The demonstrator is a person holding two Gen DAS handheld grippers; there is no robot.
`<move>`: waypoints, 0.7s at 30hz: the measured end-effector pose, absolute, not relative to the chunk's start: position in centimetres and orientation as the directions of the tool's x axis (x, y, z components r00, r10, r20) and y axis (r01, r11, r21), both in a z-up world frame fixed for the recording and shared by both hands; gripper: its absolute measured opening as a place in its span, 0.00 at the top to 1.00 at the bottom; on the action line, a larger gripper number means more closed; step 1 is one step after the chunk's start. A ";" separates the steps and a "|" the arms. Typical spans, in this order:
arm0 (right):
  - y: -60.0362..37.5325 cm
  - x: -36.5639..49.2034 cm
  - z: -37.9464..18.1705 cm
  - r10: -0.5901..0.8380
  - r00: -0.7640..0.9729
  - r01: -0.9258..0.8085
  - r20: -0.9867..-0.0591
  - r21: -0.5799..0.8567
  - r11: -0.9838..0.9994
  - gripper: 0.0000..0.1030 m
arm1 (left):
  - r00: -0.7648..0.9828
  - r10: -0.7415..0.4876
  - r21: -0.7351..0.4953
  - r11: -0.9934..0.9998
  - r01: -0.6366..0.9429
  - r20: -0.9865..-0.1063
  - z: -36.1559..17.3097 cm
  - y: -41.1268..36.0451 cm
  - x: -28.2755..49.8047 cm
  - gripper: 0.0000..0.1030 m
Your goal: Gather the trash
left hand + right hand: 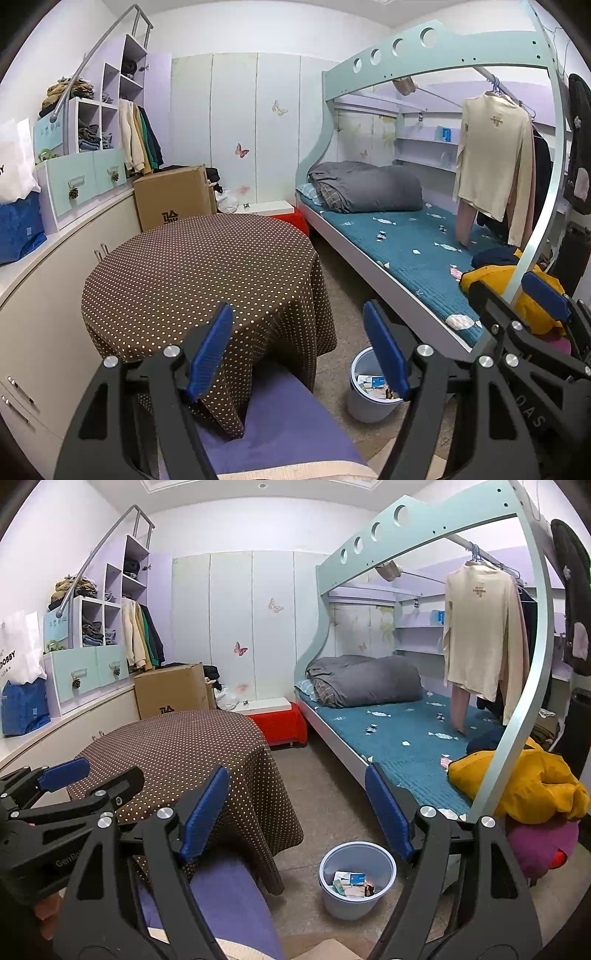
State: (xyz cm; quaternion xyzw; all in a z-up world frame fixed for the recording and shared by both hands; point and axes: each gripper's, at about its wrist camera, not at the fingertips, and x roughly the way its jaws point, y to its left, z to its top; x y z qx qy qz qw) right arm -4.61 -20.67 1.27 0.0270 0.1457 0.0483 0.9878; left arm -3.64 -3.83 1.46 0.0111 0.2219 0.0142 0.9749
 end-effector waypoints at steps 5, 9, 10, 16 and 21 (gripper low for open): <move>-20.7 -4.6 1.3 0.103 0.953 -0.087 -0.286 0.067 0.994 0.27 | 0.901 0.036 0.031 0.999 -0.025 -0.431 1.4 -3.9 -3.7 0.31; -20.7 -4.6 1.3 0.105 0.952 -0.089 -0.287 0.068 0.994 0.27 | 0.902 0.038 0.032 0.999 -0.026 -0.431 1.4 -3.9 -3.7 0.31; -20.7 -4.6 1.3 0.105 0.952 -0.089 -0.287 0.068 0.994 0.27 | 0.902 0.038 0.033 0.999 -0.026 -0.431 1.4 -3.9 -3.7 0.31; -20.7 -4.6 1.3 0.105 0.952 -0.088 -0.287 0.068 0.994 0.27 | 0.902 0.039 0.033 0.999 -0.028 -0.431 1.4 -3.9 -3.7 0.31; -20.7 -4.6 1.3 0.105 0.952 -0.089 -0.288 0.069 0.994 0.27 | 0.900 0.042 0.034 0.999 -0.030 -0.433 1.3 -3.8 -3.7 0.30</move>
